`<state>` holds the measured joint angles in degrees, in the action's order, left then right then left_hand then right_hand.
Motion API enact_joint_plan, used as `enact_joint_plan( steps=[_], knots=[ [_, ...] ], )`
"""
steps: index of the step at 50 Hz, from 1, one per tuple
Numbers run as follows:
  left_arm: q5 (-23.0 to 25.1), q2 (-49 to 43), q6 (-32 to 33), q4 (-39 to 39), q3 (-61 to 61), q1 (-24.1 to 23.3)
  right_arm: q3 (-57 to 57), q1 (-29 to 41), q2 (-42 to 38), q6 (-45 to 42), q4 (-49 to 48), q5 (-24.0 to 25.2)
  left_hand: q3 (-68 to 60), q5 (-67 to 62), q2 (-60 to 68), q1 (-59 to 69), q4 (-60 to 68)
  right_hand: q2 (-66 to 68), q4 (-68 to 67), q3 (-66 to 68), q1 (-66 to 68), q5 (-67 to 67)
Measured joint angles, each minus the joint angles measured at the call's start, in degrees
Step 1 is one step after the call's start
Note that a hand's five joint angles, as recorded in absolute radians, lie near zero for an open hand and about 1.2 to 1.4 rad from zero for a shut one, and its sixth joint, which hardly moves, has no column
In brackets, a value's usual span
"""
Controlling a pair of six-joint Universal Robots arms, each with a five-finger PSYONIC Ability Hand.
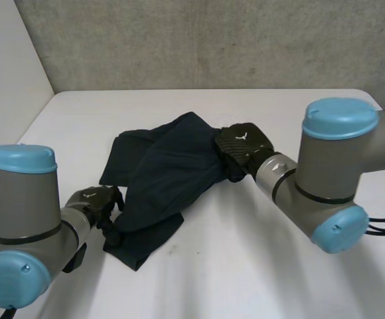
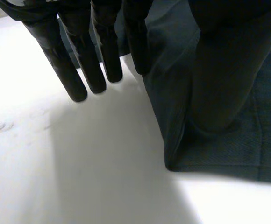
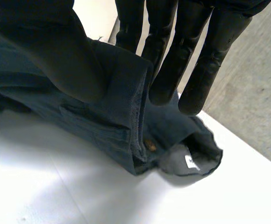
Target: Fold the shorts.
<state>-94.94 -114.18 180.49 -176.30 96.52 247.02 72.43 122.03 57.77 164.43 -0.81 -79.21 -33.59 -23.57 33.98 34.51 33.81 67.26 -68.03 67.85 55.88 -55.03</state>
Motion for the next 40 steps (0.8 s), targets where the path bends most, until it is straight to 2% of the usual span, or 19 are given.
enact_joint_plan(
  steps=[1, 2, 3, 4, 7, 8, 15, 19, 25, 26, 30, 34, 35, 40],
  knots=[
    [-0.02, -0.2, -0.01, -0.18, -0.2, -0.23, 0.81, -0.09, 1.04, 0.38, -0.06, -0.02, -6.51, -6.32, 6.16, 6.76, 6.42, 0.0, 0.0, 0.0, 0.0, 0.0],
    [-0.02, -0.2, -0.01, -0.18, -0.2, -0.23, 0.81, -0.09, 1.04, 0.38, -0.06, -0.02, -6.51, -6.32, 6.16, 6.76, 6.42, 0.0, 0.0, 0.0, 0.0, 0.0],
    [-0.06, -0.57, -0.02, -0.56, -0.54, -0.55, 1.92, -0.28, 2.47, 1.06, -0.12, -0.02, -12.05, -11.74, 12.45, 12.16, 11.93, 0.0, 0.0, 0.0, 0.0, 0.0],
    [-0.11, -0.93, -0.03, -0.94, -0.83, -0.75, 2.74, -0.48, 3.43, 1.62, -0.12, -0.04, -22.96, -22.63, 22.75, 23.28, 22.95, 0.0, 0.0, 0.0, 0.0, 0.0],
    [-0.24, -1.4, 0.03, -1.68, -1.46, -1.04, 3.99, -0.87, 4.7, 2.48, -0.08, -0.07, -22.96, -22.63, 22.75, 23.28, 22.95, 0.0, 0.0, 0.0, 0.0, 0.01],
    [-0.29, -1.45, 0.09, -1.91, -1.73, -1.13, 4.38, -1.0, 5.05, 2.71, -0.06, -0.08, -34.01, -32.43, 34.1, 30.05, 34.15, 0.0, 0.0, 0.0, 0.0, 0.0],
    [-0.19, 4.3, 1.3, -1.68, -4.1, -2.44, 6.29, -1.45, 8.46, 2.46, 0.39, -0.88, -34.29, -32.43, 34.39, 30.05, 35.02, 0.0, 0.0, 0.0, 0.0, -0.23],
    [-0.1, 10.67, 4.99, 0.09, -5.07, -3.72, 7.2, -1.56, 12.09, 0.38, 1.89, -1.88, -34.3, -32.43, 34.39, 30.05, 35.02, 0.0, 0.0, 0.0, 0.0, -0.54],
    [-0.01, 16.39, 14.73, 3.33, -4.93, -5.54, 9.39, -1.77, 16.48, -6.0, 7.51, -2.73, -34.32, -32.43, 34.42, 30.05, 35.02, 0.0, 0.0, 0.0, 0.0, -0.56],
    [-0.03, 16.76, 18.29, 4.12, -4.52, -6.37, 10.29, -1.81, 17.12, -8.31, 9.6, -2.84, -34.33, -32.43, 34.49, 30.05, 35.02, 0.0, -0.01, 0.0, 0.0, -0.56],
    [-0.33, 13.86, 24.57, 4.97, -3.85, -9.37, 13.1, -1.93, 17.07, -13.42, 14.39, -2.88, -34.54, -32.43, 34.52, 30.05, 35.02, 0.0, -0.25, 0.0, 0.0, -0.56],
    [-0.7, 8.87, 26.81, 5.04, -4.38, -11.6, 14.73, -2.26, 15.29, -14.07, 15.5, -2.82, -34.57, -32.43, 34.52, 30.05, 35.02, -0.9, 0.65, -0.82, -0.29, -0.16],
    [-0.83, 6.55, 27.14, 5.0, -4.94, -12.25, 15.63, -2.63, 13.78, -12.65, 15.24, -2.71, -34.57, -32.43, 34.52, 30.05, 35.02, -6.02, 6.52, -6.37, -2.75, 3.84],
    [-1.02, 1.98, 27.04, 4.89, -6.95, -13.05, 17.89, -3.38, 11.43, -5.24, 12.78, -1.76, -34.57, -32.43, 34.52, 30.05, 35.02, -18.57, 19.03, -19.23, -13.84, 15.12]
  ],
)
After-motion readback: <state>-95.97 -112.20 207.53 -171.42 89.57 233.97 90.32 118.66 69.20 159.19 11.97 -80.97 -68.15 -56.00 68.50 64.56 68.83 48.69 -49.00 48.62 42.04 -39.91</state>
